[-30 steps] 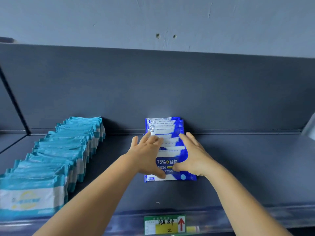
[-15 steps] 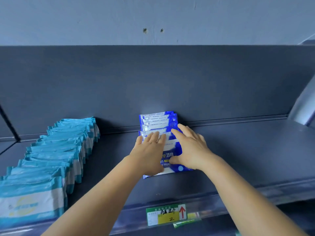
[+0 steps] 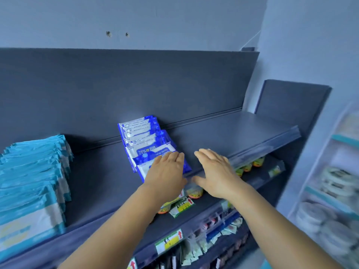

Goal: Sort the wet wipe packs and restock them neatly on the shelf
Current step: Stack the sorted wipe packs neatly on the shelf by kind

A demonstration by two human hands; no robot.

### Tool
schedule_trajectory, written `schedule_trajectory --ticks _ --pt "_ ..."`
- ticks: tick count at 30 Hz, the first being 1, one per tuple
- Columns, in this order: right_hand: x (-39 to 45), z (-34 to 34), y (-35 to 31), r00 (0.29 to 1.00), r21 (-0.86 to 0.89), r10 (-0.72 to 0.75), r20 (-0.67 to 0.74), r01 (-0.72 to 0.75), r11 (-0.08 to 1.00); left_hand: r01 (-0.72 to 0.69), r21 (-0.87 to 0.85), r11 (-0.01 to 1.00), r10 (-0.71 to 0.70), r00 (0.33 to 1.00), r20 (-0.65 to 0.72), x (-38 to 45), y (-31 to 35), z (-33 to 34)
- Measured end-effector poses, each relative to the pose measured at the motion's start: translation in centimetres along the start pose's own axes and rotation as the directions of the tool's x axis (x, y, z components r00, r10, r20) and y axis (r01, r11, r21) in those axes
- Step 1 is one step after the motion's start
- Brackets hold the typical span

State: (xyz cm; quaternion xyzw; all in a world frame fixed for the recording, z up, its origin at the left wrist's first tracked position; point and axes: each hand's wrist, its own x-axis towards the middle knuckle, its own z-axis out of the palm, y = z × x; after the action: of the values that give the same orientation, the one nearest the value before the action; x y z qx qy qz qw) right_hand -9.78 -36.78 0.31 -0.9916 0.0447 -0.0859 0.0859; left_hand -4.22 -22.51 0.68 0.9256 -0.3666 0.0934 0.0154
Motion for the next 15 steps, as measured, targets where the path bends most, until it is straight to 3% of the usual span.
schedule_trajectory --ticks 8,15 --pt "-12.6 0.1 4.0 0.963 -0.024 0.271 0.003 -0.270 0.962 -0.269 -0.085 0.959 0.274 0.960 0.052 -4.0 9.1 1.9" --pt "-23.5 1.5 8.1 0.841 0.000 0.540 0.027 -0.541 0.841 -0.443 -0.207 0.872 0.472 0.874 0.117 -7.0 18.1 4.0"
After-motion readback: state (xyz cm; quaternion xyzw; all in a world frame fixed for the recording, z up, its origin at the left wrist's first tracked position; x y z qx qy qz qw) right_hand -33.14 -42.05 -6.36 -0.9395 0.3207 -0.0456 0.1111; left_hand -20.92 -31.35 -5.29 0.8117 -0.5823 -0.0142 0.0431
